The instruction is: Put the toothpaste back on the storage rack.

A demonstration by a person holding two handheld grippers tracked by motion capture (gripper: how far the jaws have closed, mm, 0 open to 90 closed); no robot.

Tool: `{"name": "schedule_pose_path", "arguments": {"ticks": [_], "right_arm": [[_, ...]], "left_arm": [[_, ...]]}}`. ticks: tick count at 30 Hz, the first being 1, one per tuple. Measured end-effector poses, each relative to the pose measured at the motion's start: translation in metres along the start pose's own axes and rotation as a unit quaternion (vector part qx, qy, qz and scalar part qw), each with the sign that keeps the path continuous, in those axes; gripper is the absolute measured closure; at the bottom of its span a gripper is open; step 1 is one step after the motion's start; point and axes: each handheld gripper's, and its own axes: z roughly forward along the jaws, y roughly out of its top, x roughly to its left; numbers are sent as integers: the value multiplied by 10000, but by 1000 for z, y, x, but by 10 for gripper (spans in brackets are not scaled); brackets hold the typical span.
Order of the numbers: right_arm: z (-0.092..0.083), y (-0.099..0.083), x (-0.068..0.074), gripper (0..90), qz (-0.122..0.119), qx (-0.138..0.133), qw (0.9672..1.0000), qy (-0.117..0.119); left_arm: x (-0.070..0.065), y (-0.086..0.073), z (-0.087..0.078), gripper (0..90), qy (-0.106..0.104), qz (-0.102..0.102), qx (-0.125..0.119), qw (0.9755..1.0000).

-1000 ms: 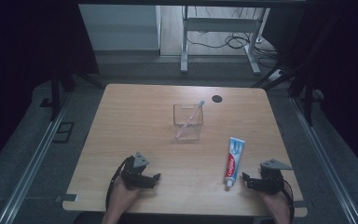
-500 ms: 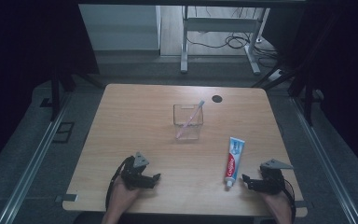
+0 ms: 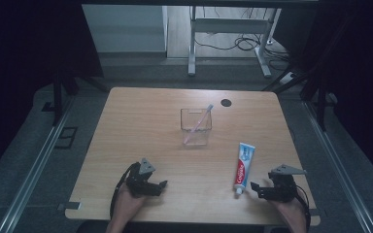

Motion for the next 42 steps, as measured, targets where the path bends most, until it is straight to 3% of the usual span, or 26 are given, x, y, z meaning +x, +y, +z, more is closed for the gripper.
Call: {"name": "schedule_pose_path", "arguments": {"ticks": [6,12,23,33,42], "right_arm": [[-6,2,1,232,204,21,9995,231],[-14,11,5,399,82,-67,9997,217],[-15,29,16,652,-202,41,9981,589],[-6,44,28,788,-396,118,9953,880],[14,51,41,834,-570,305,9917,1111]], "left_arm": [[0,0,0,130,0,0,1,10000],[0,0,0,130,1,3,3,10000],[0,0,0,130,0,1,2,10000],[0,0,0,131,1,3,1,10000],[0,0,0,131,0,3,2,10000]]}}
